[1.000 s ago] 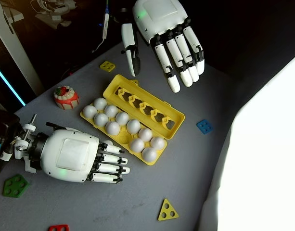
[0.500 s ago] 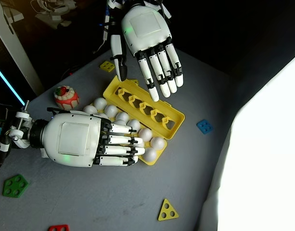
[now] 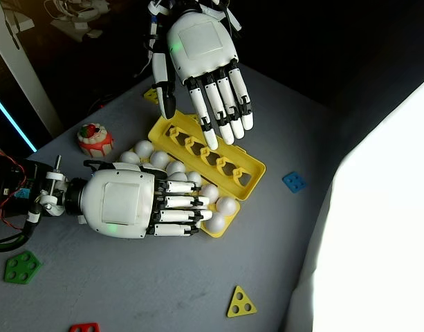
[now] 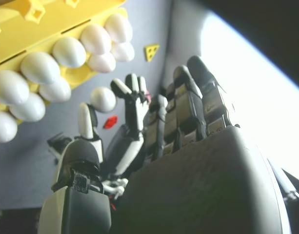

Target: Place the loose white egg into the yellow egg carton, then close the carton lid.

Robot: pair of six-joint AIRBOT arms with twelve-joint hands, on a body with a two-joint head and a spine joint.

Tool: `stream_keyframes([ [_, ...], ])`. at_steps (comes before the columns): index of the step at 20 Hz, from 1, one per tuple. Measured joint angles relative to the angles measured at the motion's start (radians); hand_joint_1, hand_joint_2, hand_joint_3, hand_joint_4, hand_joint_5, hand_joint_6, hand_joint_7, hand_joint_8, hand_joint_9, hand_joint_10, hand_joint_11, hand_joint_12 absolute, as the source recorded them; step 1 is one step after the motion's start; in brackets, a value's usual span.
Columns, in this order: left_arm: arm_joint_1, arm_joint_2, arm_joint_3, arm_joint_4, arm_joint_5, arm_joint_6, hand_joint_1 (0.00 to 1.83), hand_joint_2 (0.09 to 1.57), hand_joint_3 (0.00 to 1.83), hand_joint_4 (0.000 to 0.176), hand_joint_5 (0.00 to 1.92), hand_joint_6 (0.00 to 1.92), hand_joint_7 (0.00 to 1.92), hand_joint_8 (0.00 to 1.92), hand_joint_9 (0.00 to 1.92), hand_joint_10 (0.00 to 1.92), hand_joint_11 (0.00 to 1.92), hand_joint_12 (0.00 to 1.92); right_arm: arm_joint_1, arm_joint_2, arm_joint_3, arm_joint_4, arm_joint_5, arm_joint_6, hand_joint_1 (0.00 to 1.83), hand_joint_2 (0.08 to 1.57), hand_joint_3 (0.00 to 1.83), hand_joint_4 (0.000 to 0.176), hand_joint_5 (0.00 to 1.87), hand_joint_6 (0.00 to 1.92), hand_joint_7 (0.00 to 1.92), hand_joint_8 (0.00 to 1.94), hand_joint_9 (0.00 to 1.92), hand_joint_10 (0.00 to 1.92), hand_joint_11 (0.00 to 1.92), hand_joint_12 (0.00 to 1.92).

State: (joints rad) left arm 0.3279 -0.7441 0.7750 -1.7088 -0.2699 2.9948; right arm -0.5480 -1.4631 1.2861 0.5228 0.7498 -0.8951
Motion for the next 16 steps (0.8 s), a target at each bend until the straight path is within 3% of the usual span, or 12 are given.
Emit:
stream_keyframes([
  [10,-0.023,-0.002,0.0,-0.005,-0.035,0.0,0.17,1.25,0.0,0.027,0.19,0.01,0.2,0.0,0.29,0.01,0.0,0.93,0.006,-0.049,0.015,-0.007,0.015,0.032,1.12,1.17,0.0,0.0,0.86,1.18,0.55,0.01,0.15,0.46,0.0,1.16],
  [14,-0.023,-0.002,-0.01,-0.054,-0.071,0.0,0.14,1.26,0.0,0.025,0.17,0.0,0.19,0.0,0.26,0.0,0.0,0.86,0.016,-0.052,0.018,-0.005,0.029,0.034,1.12,1.15,0.0,0.0,0.9,1.12,0.52,0.0,0.11,0.51,0.0,1.1],
  [16,-0.023,-0.002,-0.013,-0.058,-0.079,0.0,0.18,1.25,0.0,0.023,0.16,0.0,0.16,0.0,0.24,0.0,0.0,0.77,0.015,-0.054,0.022,0.0,0.028,0.035,1.12,1.14,0.0,0.0,0.92,1.08,0.52,0.0,0.08,0.58,0.0,1.17],
])
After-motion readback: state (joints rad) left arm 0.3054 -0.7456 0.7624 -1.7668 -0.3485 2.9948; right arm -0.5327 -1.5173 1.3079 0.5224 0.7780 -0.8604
